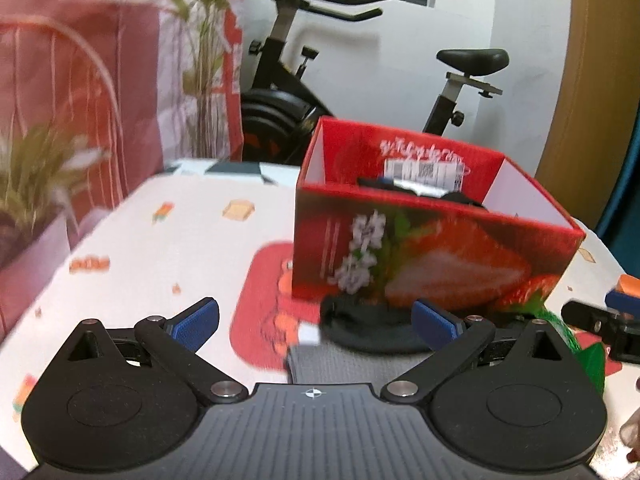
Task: Organize soft objects
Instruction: 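Move the left tool back toward the green tasseled leaf ornament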
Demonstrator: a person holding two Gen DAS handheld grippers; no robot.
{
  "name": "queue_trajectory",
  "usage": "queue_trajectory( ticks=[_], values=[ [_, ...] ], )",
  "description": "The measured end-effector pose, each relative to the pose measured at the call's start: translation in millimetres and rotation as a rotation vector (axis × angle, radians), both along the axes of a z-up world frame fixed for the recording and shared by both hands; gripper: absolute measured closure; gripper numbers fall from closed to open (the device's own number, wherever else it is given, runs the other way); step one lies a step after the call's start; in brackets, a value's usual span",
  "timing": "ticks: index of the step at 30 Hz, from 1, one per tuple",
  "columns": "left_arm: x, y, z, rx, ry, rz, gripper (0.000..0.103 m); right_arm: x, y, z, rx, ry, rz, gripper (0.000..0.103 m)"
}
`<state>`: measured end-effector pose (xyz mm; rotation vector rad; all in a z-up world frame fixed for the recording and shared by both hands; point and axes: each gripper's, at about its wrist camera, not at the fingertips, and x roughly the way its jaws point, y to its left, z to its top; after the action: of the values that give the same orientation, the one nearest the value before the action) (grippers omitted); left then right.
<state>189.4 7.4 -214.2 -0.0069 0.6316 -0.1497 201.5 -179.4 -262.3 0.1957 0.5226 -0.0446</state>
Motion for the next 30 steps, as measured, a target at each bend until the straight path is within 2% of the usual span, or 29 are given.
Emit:
queue_trajectory(
  ticks=[2, 6, 14, 26, 30],
  values=[
    [-6, 2, -9, -0.016, 0.011, 0.007, 0.0, -10, 3, -11, -0.013, 0.016, -0.003, 0.0],
    [-14, 3, -24, 0.006, 0.031, 0.014, 0.0, -28, 4, -30, -0.05, 0.033, -0.016, 0.0],
    [-18, 0, -32, 0.013, 0.049, -0.003, 0.0, -34, -13, -43, 0.011, 0.055, -0.071, 0.0],
    [-19, 1, -44, 0.01, 0.094, -0.011, 0.0, -27, -14, -60, 0.032, 0.175, -0.082, 0.001],
    [-18, 1, -46, 0.005, 0.1, -0.014, 0.0, -26, -13, -62, 0.081, 0.199, -0.055, 0.006]
  ],
)
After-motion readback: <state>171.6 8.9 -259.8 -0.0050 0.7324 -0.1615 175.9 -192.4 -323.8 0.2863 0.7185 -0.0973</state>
